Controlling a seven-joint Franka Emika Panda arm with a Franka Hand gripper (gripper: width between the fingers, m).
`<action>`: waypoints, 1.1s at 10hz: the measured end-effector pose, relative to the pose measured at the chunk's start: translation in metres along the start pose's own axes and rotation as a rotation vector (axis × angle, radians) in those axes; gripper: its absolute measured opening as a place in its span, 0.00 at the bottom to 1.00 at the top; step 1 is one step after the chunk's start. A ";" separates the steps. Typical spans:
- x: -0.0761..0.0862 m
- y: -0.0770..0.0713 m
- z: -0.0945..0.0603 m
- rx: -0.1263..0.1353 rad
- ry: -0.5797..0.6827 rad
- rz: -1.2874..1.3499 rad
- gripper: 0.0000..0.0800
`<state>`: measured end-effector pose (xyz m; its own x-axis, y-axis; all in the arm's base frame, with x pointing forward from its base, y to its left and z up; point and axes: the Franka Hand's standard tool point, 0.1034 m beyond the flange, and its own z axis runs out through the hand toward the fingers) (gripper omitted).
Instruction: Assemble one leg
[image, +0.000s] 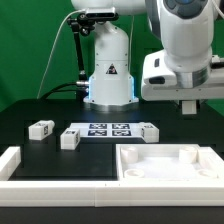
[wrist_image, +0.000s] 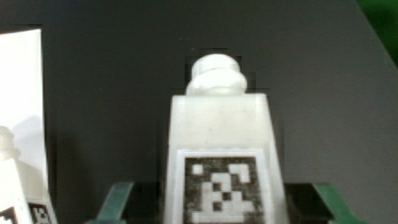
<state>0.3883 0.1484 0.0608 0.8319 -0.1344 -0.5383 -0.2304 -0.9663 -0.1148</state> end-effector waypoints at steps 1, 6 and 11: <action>0.005 0.007 -0.013 -0.027 0.083 -0.043 0.36; 0.033 0.010 -0.086 -0.094 0.509 -0.241 0.36; 0.050 -0.001 -0.076 -0.088 0.820 -0.398 0.36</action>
Offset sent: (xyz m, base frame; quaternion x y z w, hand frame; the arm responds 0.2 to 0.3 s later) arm 0.0400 -0.0430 0.0385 -0.0740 0.2257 -0.1167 0.9643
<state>0.4681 0.1257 0.0972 0.9473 0.1310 0.2923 0.1614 -0.9834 -0.0823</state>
